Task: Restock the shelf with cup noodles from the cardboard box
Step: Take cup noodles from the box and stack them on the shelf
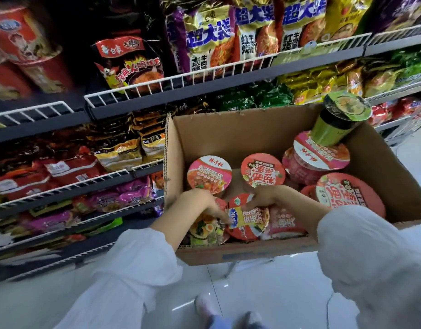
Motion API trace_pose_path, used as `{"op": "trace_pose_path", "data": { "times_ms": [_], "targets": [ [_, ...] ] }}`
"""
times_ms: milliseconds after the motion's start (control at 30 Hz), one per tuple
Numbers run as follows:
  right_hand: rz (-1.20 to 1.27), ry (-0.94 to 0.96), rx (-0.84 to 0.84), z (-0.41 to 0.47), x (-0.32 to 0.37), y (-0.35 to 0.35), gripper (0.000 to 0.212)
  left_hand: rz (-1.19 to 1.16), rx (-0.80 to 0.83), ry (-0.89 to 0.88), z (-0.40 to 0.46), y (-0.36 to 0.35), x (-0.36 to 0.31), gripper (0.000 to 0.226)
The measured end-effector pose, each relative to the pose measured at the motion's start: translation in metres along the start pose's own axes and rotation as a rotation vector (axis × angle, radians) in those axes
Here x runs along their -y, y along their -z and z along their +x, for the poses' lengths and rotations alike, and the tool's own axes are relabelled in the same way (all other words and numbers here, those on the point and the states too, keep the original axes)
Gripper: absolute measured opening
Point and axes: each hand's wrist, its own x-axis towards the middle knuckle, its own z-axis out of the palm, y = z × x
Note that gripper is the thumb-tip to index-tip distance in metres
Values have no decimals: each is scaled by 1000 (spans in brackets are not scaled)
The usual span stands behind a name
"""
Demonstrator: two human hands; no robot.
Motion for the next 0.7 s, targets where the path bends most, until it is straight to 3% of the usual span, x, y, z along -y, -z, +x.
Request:
{"op": "trace_pose_path", "data": {
  "times_ms": [100,233,400,700],
  "targets": [
    [71,114,-157,-1,0,13,68,-124,-178,54,0,1,-2,121],
    [424,303,-224,-3,0,35,40,-405,-469,97,-15,8,1,103],
    [655,490,-252,-36,13,65,40,-548,-917,57,-66,30,3,71],
    [775,912,-227,-130,96,70,39,-682,-1472,101,-184,69,47,65]
  ]
}}
